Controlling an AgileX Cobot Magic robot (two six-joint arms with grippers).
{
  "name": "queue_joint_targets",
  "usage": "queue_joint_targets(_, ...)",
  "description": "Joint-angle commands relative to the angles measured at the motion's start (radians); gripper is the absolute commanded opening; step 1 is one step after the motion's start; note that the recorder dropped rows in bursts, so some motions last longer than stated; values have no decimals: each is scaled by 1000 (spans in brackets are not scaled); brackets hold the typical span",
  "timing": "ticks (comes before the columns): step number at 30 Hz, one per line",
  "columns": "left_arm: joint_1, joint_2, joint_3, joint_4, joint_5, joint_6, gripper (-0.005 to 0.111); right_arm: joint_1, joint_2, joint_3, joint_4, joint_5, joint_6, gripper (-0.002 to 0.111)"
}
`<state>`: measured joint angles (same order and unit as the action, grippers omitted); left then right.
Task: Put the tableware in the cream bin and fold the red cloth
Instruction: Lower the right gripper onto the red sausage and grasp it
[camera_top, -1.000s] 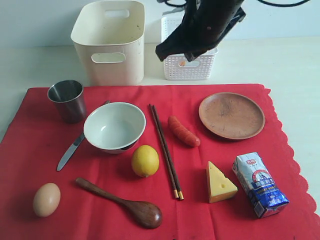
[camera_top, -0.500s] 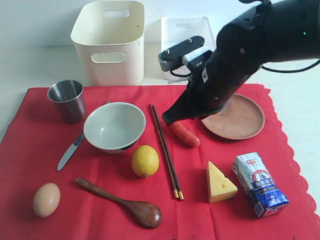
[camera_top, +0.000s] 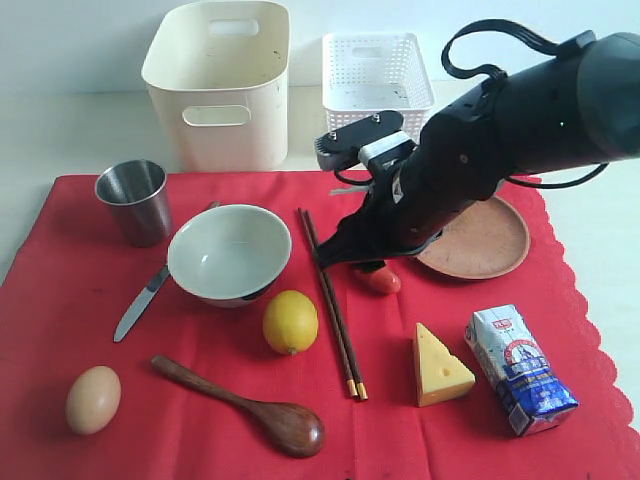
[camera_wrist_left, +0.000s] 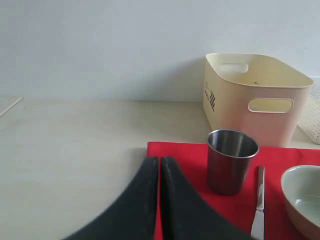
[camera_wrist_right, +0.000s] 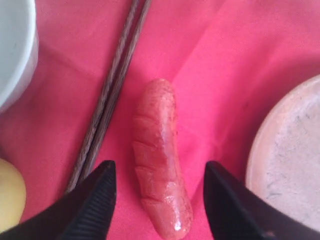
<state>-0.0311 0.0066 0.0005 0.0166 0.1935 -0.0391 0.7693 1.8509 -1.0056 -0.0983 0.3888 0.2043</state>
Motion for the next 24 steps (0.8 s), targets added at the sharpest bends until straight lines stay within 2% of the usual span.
queue_joint_targets(1,3,-7,-1,-6,0,0,4,4,10,2,3,-33,-6,56)
queue_joint_targets(11,3,-7,-1,-6,0,0,4,4,90,2,1,-114,-23,56)
queue_joint_targets(24,3,-7,-1,-6,0,0,4,4,102,2,1,-129,-28,56)
